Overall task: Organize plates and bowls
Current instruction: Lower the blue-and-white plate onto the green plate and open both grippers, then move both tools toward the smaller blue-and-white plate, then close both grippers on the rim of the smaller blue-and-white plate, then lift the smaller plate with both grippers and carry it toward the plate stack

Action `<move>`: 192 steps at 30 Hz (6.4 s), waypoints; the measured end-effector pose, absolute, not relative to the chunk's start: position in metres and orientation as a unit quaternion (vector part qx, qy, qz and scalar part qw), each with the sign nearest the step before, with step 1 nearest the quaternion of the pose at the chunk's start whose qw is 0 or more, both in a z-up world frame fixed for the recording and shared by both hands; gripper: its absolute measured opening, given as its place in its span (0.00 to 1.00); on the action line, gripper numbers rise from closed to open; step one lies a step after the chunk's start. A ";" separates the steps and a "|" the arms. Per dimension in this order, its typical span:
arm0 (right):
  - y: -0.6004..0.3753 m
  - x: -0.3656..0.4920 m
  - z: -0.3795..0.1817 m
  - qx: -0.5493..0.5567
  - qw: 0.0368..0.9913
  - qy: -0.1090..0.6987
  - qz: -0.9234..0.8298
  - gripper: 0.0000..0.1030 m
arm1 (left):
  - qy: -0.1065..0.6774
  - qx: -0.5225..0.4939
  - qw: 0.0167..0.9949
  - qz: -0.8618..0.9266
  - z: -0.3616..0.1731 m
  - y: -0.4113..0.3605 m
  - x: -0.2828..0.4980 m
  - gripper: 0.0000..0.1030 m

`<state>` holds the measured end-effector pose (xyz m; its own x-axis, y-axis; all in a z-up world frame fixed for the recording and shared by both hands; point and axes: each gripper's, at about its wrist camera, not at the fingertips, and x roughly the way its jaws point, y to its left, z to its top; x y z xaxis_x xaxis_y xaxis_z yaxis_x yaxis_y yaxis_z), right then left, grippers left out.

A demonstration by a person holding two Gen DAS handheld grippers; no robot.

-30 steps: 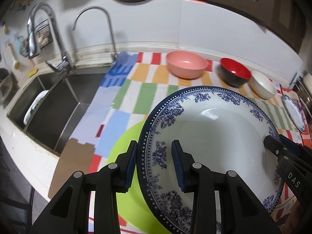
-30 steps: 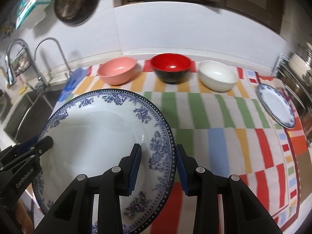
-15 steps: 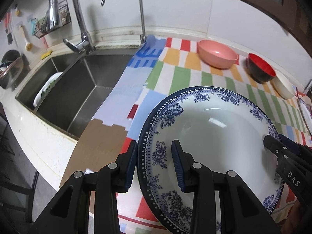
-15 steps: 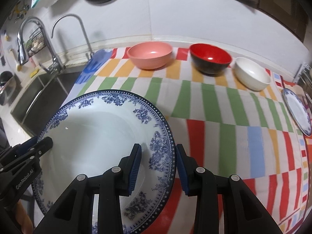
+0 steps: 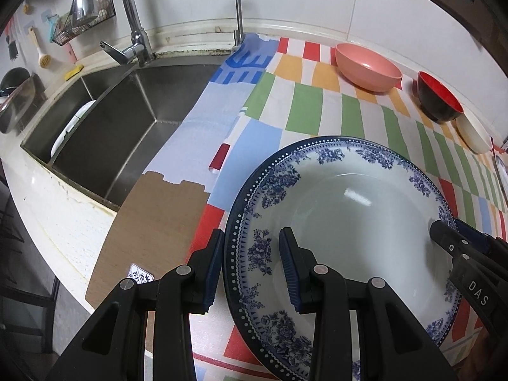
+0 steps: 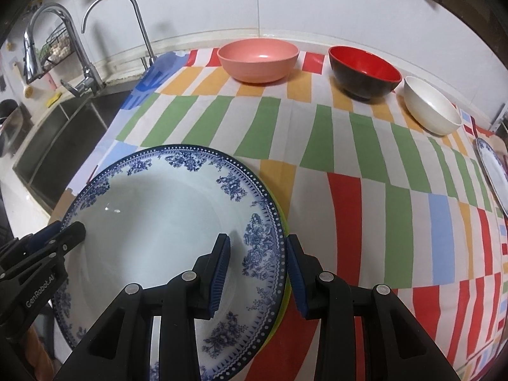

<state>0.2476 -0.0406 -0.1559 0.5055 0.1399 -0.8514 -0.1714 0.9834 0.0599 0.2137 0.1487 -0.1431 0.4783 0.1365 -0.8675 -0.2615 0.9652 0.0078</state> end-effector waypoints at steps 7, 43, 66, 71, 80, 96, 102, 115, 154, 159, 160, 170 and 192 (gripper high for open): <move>-0.041 0.250 -0.160 -0.015 0.862 0.499 0.089 0.36 | 0.506 -0.067 0.852 0.115 -0.147 0.149 0.216 0.35; -0.122 0.226 -0.107 0.045 0.892 0.446 0.059 0.48 | 0.421 0.003 0.907 0.009 -0.075 0.045 0.234 0.74; -0.295 0.191 -0.072 0.110 0.910 0.384 -0.108 0.48 | 0.371 0.090 0.910 -0.161 -0.034 -0.144 0.280 0.88; -0.331 0.191 -0.067 0.114 0.911 0.372 -0.137 0.48 | 0.368 0.104 0.907 -0.179 -0.027 -0.183 0.292 0.88; -0.381 0.197 -0.071 0.139 0.907 0.359 -0.171 0.48 | 0.362 0.125 0.900 -0.207 -0.019 -0.242 0.317 0.88; -0.475 0.239 -0.087 0.156 0.897 0.336 -0.239 0.48 | 0.343 0.156 0.895 -0.240 -0.030 -0.335 0.382 0.88; -0.509 0.261 -0.102 0.165 0.890 0.335 -0.260 0.48 | 0.341 0.166 0.890 -0.253 -0.051 -0.374 0.413 0.88; -0.568 0.317 -0.160 0.174 0.873 0.347 -0.296 0.48 | 0.369 0.168 0.876 -0.259 -0.115 -0.426 0.467 0.87; -0.603 0.345 -0.208 0.187 0.854 0.379 -0.304 0.35 | 0.422 0.162 0.844 -0.288 -0.156 -0.456 0.481 0.35; -0.594 0.341 -0.200 0.183 0.857 0.379 -0.299 0.35 | 0.423 0.163 0.846 -0.281 -0.149 -0.444 0.475 0.35; -0.592 0.340 -0.198 0.183 0.857 0.380 -0.297 0.35 | 0.425 0.163 0.846 -0.278 -0.147 -0.440 0.473 0.35; -0.567 0.324 -0.176 0.191 0.854 0.392 -0.284 0.35 | 0.432 0.151 0.850 -0.261 -0.122 -0.404 0.448 0.35; -0.461 0.268 -0.099 0.150 0.885 0.373 -0.232 0.35 | 0.405 0.098 0.887 -0.198 -0.057 -0.273 0.371 0.35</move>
<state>0.2678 -0.4613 -0.0989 0.6135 -0.2986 -0.7311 0.5234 0.8470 0.0932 0.3714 -0.2727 -0.0568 0.5937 -0.2716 -0.7575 0.4310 0.9022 0.0142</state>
